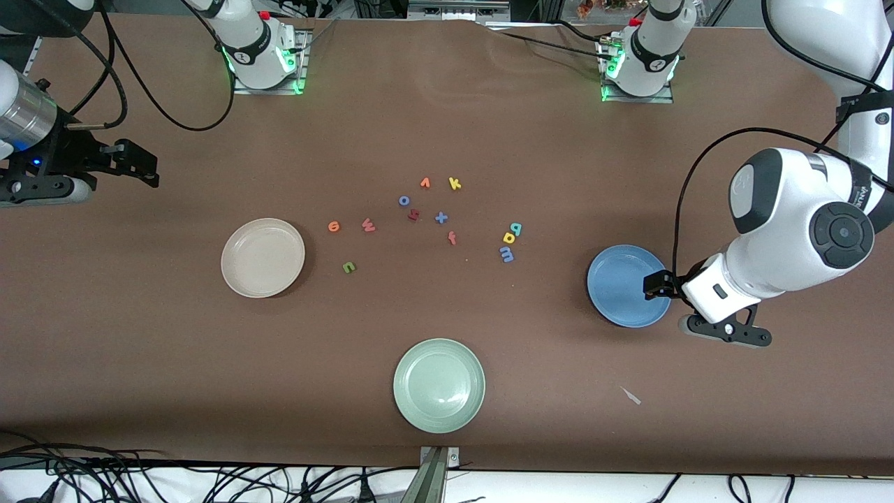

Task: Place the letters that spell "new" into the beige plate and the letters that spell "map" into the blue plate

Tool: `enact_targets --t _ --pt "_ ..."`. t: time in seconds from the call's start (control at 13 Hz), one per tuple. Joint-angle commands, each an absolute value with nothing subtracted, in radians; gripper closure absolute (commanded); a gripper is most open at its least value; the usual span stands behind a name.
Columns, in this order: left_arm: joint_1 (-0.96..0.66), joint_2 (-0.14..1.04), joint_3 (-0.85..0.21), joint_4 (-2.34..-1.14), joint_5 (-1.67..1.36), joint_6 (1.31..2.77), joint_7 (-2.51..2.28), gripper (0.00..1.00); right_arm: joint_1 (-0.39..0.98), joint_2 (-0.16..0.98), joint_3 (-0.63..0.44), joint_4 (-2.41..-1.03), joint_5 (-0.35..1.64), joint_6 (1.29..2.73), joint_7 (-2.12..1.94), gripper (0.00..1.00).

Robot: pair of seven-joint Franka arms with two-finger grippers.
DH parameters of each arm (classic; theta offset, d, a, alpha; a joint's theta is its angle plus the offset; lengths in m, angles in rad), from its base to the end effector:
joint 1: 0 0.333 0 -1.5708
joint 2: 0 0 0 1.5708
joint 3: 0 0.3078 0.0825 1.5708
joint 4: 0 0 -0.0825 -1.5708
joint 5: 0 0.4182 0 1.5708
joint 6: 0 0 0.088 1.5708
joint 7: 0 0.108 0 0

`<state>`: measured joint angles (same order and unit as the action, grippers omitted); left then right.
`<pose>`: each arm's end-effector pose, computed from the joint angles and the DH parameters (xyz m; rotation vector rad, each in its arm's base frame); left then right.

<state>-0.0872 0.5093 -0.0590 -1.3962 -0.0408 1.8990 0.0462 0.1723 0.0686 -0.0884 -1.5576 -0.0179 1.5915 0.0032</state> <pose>0.7243 -0.1024 0.3942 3.0632 -0.2637 -0.0139 0.6075 0.0508 0.5828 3.1132 0.1269 -0.0520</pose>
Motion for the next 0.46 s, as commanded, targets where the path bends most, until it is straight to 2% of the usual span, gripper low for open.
enact_targets --t 0.0,0.39 --pt "-0.084 0.495 -0.063 -1.391 -0.008 1.888 0.040 0.00 0.173 0.071 -0.086 -1.552 -0.026 1.606 0.017 0.00" --pt "-0.087 0.437 -0.052 -1.391 -0.002 1.878 0.037 0.00 0.175 0.071 -0.084 -1.548 -0.021 1.609 0.017 0.00"
